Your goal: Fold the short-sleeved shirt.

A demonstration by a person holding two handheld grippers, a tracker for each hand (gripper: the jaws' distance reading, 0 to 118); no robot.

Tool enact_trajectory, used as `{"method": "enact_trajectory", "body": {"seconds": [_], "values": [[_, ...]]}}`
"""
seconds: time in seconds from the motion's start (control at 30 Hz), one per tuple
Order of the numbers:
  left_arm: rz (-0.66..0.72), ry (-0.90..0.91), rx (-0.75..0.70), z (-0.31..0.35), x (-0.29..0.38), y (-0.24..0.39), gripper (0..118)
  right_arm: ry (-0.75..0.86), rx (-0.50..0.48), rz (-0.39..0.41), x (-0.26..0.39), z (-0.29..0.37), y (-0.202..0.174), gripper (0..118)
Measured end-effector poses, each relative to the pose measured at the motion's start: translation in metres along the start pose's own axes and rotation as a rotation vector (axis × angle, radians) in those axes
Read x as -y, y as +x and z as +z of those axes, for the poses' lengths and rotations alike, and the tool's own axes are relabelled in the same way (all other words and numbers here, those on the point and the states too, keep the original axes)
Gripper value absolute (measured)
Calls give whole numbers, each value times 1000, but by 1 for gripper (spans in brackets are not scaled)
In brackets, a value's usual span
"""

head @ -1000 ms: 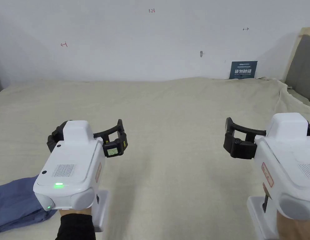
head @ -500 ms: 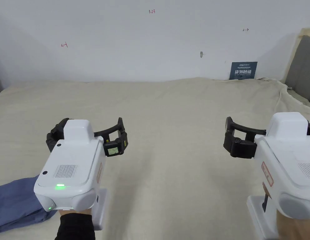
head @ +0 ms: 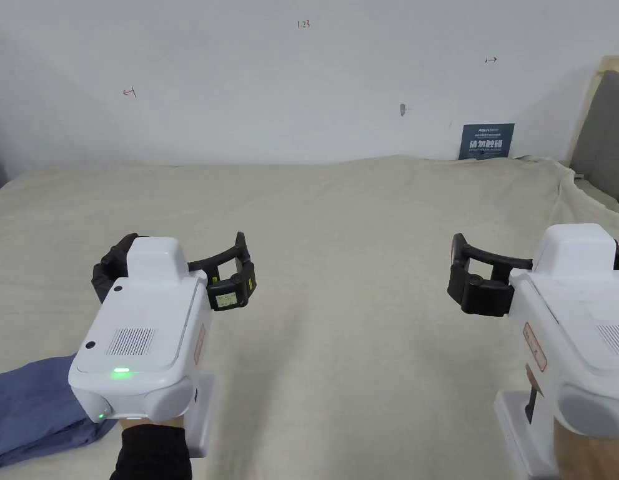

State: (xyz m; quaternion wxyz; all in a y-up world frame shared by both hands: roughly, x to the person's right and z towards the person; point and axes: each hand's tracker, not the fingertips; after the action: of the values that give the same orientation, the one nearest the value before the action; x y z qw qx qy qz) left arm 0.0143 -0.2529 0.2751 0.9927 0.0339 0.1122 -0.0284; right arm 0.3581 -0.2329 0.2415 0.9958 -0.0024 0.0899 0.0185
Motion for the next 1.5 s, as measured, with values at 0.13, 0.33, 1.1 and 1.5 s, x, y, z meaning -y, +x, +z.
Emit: {"method": "enact_trajectory", "body": {"seconds": [0.13,0.33,1.1,1.5], "values": [[-3,2,-3,0,0,1,118,1,0,0,0,1,-1,118],[-9,6,-4,1,1,1,118,4,2,3,-2,3,-3,118],[-2,10,-10,2,0,-2,118,5,9,24,-5,6,-6,118],[41,13,-3,3,-4,-8,118,-339,170,-208,-28,-5,-13,118]]}}
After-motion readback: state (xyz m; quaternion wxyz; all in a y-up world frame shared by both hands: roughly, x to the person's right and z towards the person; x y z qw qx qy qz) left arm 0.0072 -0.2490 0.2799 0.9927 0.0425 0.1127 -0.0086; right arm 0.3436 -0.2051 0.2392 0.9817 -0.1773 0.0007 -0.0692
